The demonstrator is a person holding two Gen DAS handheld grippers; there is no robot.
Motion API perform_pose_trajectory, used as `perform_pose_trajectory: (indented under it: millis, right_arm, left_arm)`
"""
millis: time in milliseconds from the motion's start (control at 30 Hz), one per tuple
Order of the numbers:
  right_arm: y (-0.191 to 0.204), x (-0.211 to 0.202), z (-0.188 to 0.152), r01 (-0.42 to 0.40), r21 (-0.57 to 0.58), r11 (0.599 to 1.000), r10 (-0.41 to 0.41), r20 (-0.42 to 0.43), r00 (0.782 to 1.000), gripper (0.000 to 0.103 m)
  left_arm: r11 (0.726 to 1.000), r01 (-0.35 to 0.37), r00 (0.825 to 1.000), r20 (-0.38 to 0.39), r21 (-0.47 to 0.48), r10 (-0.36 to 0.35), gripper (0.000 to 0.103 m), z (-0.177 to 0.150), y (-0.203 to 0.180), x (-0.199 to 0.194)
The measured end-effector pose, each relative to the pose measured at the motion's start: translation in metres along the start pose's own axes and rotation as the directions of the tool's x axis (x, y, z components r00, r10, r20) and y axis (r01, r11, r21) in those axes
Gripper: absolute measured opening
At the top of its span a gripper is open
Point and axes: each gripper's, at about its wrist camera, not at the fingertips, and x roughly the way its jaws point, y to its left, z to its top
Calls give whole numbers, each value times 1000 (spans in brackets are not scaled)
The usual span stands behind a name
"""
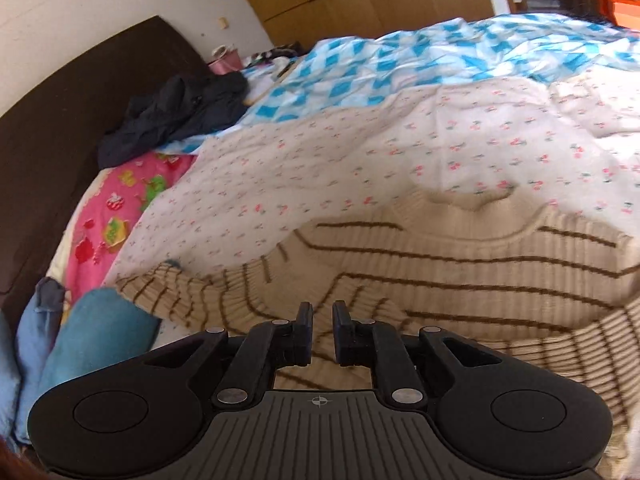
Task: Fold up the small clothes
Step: 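Lift the sleeve and lay it across the sweater body with the right gripper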
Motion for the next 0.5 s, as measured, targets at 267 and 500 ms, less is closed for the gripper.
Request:
perform_pose_trajectory:
  millis: [267,500]
  right_arm:
    - [-114,-29,-32,328,161,931,-330,-13,944,15]
    - [-128,-27,-46,347,191,918,-346,-41,937,15]
  left_arm:
    - [1000,5,999,-32,15,-4,103,-5,-4,8]
    - [998,-14,999,-50,59,17,103,-9,-12,13]
